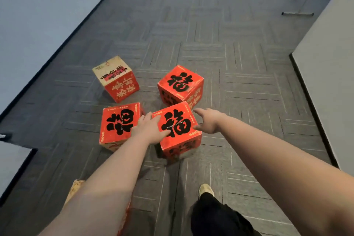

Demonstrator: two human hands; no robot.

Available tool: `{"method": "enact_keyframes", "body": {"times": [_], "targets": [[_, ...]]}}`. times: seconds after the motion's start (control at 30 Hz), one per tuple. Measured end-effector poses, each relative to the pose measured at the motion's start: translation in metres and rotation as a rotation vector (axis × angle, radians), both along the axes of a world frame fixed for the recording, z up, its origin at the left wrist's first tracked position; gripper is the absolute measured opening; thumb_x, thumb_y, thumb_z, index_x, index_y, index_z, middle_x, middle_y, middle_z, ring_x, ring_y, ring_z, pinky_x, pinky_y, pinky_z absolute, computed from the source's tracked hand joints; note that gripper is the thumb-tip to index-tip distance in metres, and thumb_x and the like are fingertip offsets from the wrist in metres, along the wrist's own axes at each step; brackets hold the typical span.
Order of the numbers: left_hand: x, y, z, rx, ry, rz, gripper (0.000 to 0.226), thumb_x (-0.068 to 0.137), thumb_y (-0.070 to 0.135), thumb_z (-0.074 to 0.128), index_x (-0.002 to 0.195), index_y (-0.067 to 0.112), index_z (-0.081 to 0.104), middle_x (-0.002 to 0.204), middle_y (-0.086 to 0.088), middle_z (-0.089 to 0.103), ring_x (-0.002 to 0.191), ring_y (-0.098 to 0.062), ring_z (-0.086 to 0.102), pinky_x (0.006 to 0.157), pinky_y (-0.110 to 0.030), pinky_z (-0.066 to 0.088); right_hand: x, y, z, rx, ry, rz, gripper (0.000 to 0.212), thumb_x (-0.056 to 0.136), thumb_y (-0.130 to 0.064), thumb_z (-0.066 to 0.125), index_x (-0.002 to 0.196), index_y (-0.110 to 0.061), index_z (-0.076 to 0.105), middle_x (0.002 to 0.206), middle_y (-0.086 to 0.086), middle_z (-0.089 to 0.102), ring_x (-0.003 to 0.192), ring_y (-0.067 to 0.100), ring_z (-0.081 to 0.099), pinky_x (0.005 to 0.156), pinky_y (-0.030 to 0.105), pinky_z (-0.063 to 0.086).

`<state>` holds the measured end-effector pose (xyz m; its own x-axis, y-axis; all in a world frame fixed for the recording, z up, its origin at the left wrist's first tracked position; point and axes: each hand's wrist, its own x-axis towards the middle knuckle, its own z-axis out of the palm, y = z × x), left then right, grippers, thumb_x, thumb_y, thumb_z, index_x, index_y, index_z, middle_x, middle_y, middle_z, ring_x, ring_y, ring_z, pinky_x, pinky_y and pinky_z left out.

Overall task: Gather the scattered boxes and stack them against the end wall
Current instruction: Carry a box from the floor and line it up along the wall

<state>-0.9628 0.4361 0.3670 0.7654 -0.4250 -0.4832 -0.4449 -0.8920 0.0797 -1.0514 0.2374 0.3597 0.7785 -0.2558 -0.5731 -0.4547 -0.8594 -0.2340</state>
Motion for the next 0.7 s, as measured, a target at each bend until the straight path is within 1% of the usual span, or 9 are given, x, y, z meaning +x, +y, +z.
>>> {"method": "enact_keyframes", "body": {"times": [0.13, 0.23, 0.37, 0.47, 0.57, 0.7], "targets": [[0.059, -0.053, -0.053, -0.025, 0.038, 0.015, 0.079, 0.084, 0.066, 0.050, 0.150, 0.032, 0.021, 0.160, -0.004, 0.008, 0.146, -0.027, 0.009, 0.112, -0.050, 0.026, 0.062, -0.054, -0.051, 0.006, 0.057, -0.003, 0.081, 0.088, -0.059, 0.055, 0.153, -0.031, 0.015, 0.152, 0.010, 0.035, 0.137, 0.036, 0.036, 0.109, 0.049, 0.036], [0.085, -0.072, -0.096, 0.003, 0.088, 0.068, 0.080, 0.084, 0.065, 0.051, 0.150, 0.034, 0.017, 0.160, -0.004, 0.005, 0.146, -0.027, 0.007, 0.113, -0.049, 0.024, 0.095, -0.079, -0.095, -0.002, 0.115, 0.019, 0.083, 0.085, -0.064, 0.053, 0.152, -0.036, 0.012, 0.153, 0.008, 0.032, 0.138, 0.037, 0.033, 0.108, 0.054, 0.036], [0.110, -0.082, -0.169, 0.006, 0.056, 0.159, 0.084, 0.083, 0.069, 0.049, 0.150, 0.038, 0.008, 0.160, 0.000, -0.005, 0.146, -0.031, 0.001, 0.114, -0.051, 0.020, 0.125, -0.100, -0.163, 0.024, 0.135, -0.022, 0.086, 0.084, -0.066, 0.054, 0.150, -0.045, 0.003, 0.160, 0.007, 0.014, 0.145, 0.039, 0.014, 0.110, 0.060, 0.030], [0.121, -0.084, -0.229, 0.046, 0.054, 0.166, 0.091, 0.079, 0.075, 0.046, 0.150, 0.041, -0.002, 0.160, 0.001, -0.012, 0.146, -0.032, -0.004, 0.114, -0.049, 0.016, 0.139, -0.109, -0.218, 0.037, 0.153, -0.072, 0.089, 0.083, -0.068, 0.053, 0.148, -0.050, -0.006, 0.162, 0.004, -0.003, 0.147, 0.039, 0.000, 0.111, 0.061, 0.025], [0.133, -0.079, -0.289, 0.085, 0.101, 0.186, 0.097, 0.075, 0.079, 0.045, 0.149, 0.042, -0.007, 0.159, 0.001, -0.015, 0.146, -0.032, -0.006, 0.115, -0.050, 0.015, 0.152, -0.109, -0.279, 0.050, 0.183, -0.097, 0.092, 0.081, -0.071, 0.054, 0.146, -0.054, -0.010, 0.162, 0.002, -0.012, 0.147, 0.039, -0.004, 0.110, 0.063, 0.025], [0.151, -0.073, -0.358, 0.108, 0.134, 0.204, 0.101, 0.073, 0.080, 0.047, 0.149, 0.042, -0.008, 0.159, -0.001, -0.015, 0.146, -0.033, -0.005, 0.115, -0.050, 0.016, 0.166, -0.104, -0.351, 0.087, 0.200, -0.143, 0.098, 0.078, -0.070, 0.059, 0.146, -0.054, -0.011, 0.161, 0.006, -0.016, 0.146, 0.043, -0.004, 0.111, 0.063, 0.024]]}}
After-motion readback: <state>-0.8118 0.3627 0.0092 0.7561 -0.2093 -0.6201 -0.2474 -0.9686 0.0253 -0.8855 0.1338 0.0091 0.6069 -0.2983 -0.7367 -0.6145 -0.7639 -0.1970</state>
